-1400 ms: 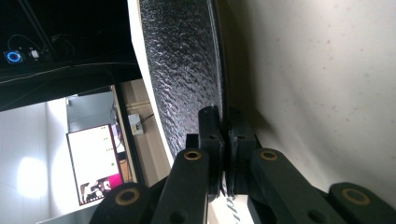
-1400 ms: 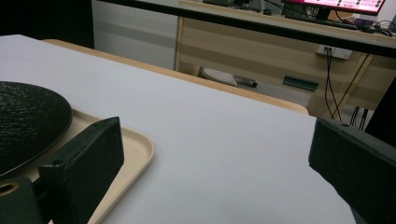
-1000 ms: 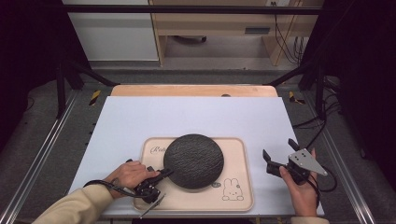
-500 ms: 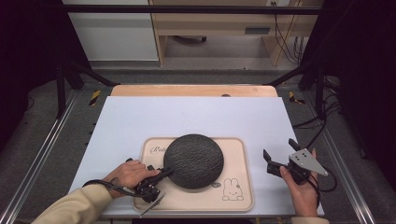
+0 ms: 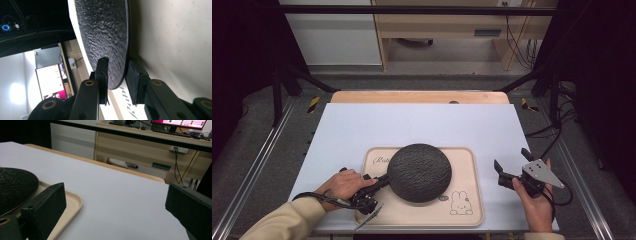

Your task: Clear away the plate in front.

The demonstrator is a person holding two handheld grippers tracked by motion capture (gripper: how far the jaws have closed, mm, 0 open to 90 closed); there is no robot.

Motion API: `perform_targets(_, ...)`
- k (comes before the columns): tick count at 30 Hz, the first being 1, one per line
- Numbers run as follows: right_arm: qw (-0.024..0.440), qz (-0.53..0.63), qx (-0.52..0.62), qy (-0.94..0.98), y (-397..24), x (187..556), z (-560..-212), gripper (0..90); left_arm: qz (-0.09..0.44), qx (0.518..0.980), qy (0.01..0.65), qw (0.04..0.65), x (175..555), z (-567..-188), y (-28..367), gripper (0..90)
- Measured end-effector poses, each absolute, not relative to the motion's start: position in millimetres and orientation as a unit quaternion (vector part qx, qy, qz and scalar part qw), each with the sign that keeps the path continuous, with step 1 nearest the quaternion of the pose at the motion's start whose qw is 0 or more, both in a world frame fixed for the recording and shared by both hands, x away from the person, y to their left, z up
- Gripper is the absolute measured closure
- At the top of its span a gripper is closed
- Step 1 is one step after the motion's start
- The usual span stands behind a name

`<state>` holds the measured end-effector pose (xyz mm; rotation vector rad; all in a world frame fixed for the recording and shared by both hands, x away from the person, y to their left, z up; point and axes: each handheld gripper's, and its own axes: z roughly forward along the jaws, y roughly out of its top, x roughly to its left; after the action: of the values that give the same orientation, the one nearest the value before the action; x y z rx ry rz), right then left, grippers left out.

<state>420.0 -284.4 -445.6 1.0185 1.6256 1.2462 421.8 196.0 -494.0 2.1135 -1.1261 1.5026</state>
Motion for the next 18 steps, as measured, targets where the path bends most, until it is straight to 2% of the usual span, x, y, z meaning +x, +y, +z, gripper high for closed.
perform_targets(10,0.404,0.502,0.393,0.656,-279.7,423.8,-445.6,3.7,0.525,0.747,-0.382,0.145,418.1,-482.0,209.1,67.4)
perform_targets(18,0.397,0.516,0.393,0.65,-283.5,426.1,-444.6,3.7,0.544,0.758,-0.336,0.13,422.0,-466.8,212.2,63.7)
